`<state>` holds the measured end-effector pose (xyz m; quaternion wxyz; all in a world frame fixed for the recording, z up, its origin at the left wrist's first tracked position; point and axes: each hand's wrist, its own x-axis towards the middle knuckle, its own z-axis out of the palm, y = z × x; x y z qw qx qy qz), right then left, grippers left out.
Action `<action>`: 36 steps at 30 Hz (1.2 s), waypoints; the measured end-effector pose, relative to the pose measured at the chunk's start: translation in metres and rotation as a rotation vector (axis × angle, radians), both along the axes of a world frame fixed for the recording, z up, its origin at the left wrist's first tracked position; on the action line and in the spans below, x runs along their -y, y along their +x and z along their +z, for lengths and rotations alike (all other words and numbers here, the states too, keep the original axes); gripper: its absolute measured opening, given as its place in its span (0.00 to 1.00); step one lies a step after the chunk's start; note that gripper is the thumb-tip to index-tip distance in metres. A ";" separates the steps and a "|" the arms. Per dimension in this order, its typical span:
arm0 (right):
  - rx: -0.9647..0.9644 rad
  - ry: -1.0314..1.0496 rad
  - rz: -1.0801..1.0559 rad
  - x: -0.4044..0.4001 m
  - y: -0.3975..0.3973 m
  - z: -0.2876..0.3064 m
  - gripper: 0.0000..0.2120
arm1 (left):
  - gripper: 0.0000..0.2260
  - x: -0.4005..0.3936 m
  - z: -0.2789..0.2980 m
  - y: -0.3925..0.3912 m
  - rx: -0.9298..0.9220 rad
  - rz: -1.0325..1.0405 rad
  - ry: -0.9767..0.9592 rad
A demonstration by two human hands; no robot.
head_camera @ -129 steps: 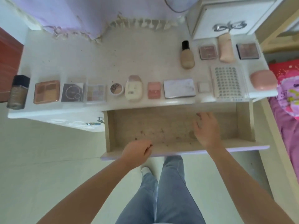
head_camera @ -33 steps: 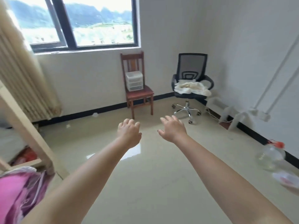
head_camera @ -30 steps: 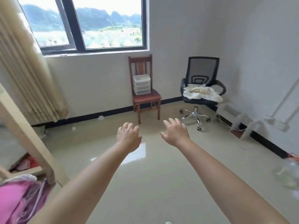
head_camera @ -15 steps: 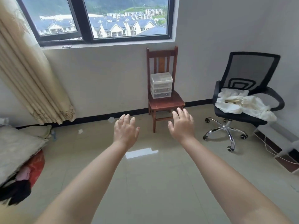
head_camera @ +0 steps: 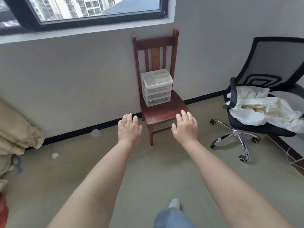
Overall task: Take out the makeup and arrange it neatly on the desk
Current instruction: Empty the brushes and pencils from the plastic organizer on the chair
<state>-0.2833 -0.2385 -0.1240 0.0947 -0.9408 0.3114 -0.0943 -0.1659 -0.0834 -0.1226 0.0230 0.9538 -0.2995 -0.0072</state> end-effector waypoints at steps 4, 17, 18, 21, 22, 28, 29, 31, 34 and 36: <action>-0.064 0.008 0.003 0.087 0.079 -0.035 0.23 | 0.22 0.083 -0.026 0.080 -0.020 -0.005 -0.017; -0.203 0.150 0.100 0.261 0.303 -0.116 0.20 | 0.23 0.259 -0.100 0.282 -0.124 0.077 0.008; -0.237 0.150 0.104 0.269 0.319 -0.128 0.21 | 0.23 0.268 -0.110 0.298 -0.141 0.068 0.013; -0.291 0.214 0.066 0.289 0.364 -0.165 0.21 | 0.22 0.295 -0.142 0.341 -0.206 0.054 -0.017; -0.310 0.240 0.060 0.293 0.376 -0.178 0.21 | 0.21 0.302 -0.153 0.352 -0.231 0.062 -0.017; -0.156 0.554 -0.126 0.308 0.437 -0.230 0.18 | 0.19 0.339 -0.195 0.398 -0.221 -0.025 -0.123; -0.062 0.648 -0.208 0.312 0.447 -0.233 0.16 | 0.18 0.341 -0.201 0.403 -0.214 -0.043 -0.151; 0.120 0.871 -0.423 0.319 0.462 -0.237 0.12 | 0.16 0.342 -0.210 0.411 -0.188 -0.069 -0.209; 0.488 1.449 -0.788 0.322 0.472 -0.239 0.05 | 0.09 0.337 -0.218 0.415 -0.187 -0.107 -0.245; 0.697 1.701 -0.883 0.326 0.476 -0.240 0.09 | 0.11 0.335 -0.218 0.415 -0.217 -0.127 -0.233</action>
